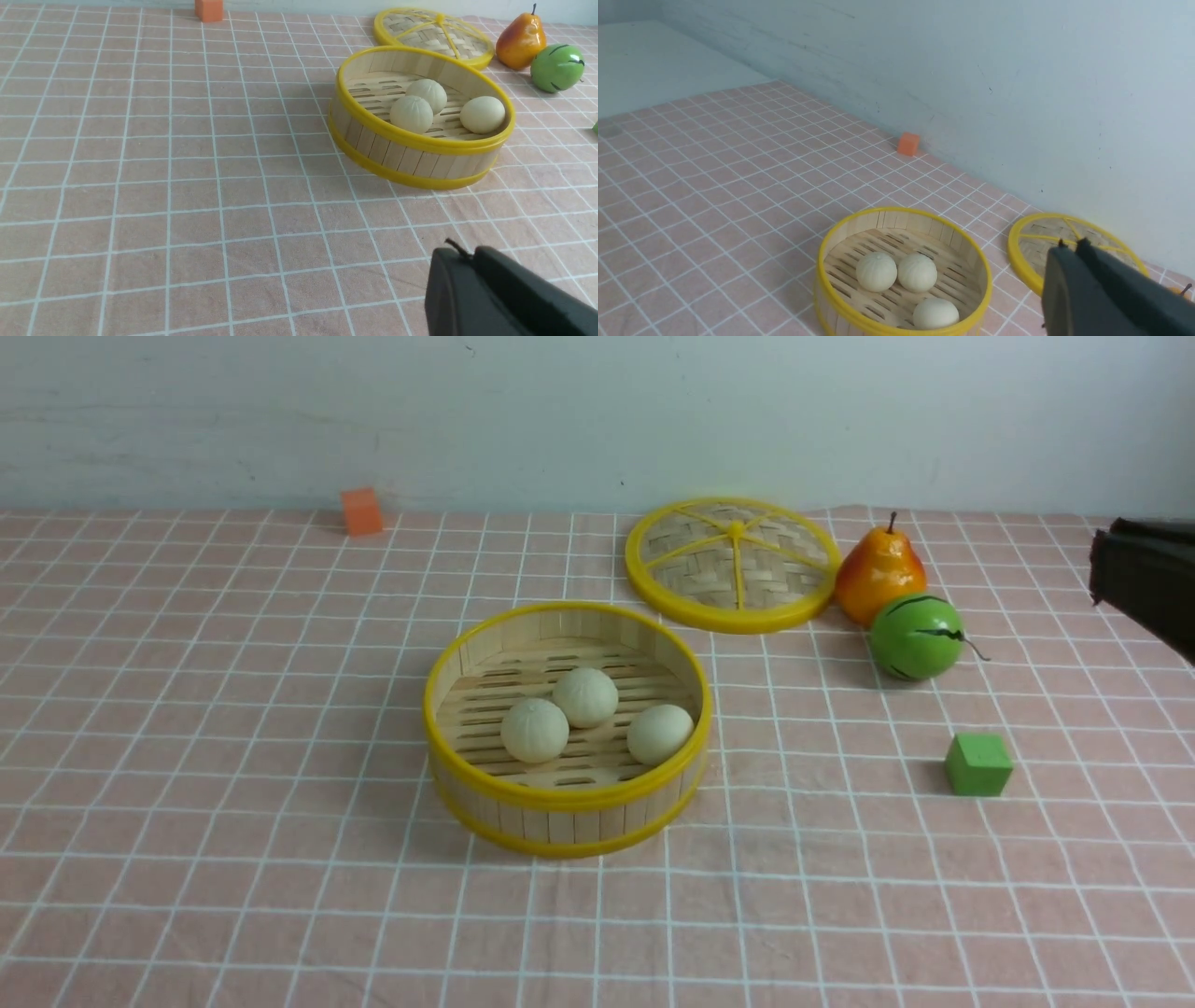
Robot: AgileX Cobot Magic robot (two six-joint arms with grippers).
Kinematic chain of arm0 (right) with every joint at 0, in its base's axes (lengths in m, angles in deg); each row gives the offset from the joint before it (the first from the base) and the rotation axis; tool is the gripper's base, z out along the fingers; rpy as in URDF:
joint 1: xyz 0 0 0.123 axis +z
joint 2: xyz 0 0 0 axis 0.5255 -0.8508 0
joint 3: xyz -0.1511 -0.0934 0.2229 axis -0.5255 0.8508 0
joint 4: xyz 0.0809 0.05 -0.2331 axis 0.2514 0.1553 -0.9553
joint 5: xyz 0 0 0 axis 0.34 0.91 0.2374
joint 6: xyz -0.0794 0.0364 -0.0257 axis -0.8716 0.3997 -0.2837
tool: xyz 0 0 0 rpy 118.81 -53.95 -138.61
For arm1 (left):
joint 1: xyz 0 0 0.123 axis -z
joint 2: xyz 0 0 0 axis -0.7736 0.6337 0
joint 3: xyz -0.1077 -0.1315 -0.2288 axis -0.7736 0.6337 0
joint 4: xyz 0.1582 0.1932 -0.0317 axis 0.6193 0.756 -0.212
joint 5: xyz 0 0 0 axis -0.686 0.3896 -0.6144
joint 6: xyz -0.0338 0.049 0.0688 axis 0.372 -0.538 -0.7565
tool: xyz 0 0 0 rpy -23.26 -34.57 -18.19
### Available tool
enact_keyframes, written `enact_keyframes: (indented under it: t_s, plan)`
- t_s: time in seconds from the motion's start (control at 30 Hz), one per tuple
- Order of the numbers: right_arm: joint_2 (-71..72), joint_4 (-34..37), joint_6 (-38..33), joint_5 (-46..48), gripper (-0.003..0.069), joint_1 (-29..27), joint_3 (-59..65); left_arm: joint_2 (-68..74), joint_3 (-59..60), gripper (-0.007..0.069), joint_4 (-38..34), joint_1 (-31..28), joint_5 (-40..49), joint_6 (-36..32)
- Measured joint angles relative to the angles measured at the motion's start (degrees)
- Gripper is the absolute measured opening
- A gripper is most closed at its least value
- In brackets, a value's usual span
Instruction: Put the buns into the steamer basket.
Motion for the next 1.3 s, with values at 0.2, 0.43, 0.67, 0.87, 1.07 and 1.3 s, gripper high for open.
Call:
enact_keyframes:
  t_s: [0.2, 0.43, 0.67, 0.87, 1.07, 1.3]
  plan:
    - [0.00, -0.43, 0.00, -0.11, 0.0018, 0.00, 0.05, 0.00, 0.00, 0.0041, 0.00, 0.00, 0.00, -0.07]
    - [0.12, 0.41, 0.05, -1.03, 0.0022, 0.00, 1.01, 0.00, 0.00, 0.0052, 0.00, 0.00, 0.00, -0.07]
    - [7.78, 3.25, 2.48, -10.74, -0.0021, -4.70, 19.71, 0.00, 0.00, 0.0057, 0.00, 0.00, 0.00, -0.07]
    - [23.58, -1.01, 16.49, -15.63, -0.0021, -20.86, 38.72, 0.00, 0.00, 0.0066, 0.00, 0.00, 0.00, -0.07]
    - [36.03, -6.93, 21.97, -11.59, -0.0021, -34.88, 46.26, 0.18, 0.00, 0.0068, 0.00, 0.00, 0.00, -0.07]
    - [41.33, -9.03, 22.60, -2.25, -0.0020, -40.01, 47.48, 0.51, 0.00, 0.0072, 0.00, 0.00, -0.07, -0.07]
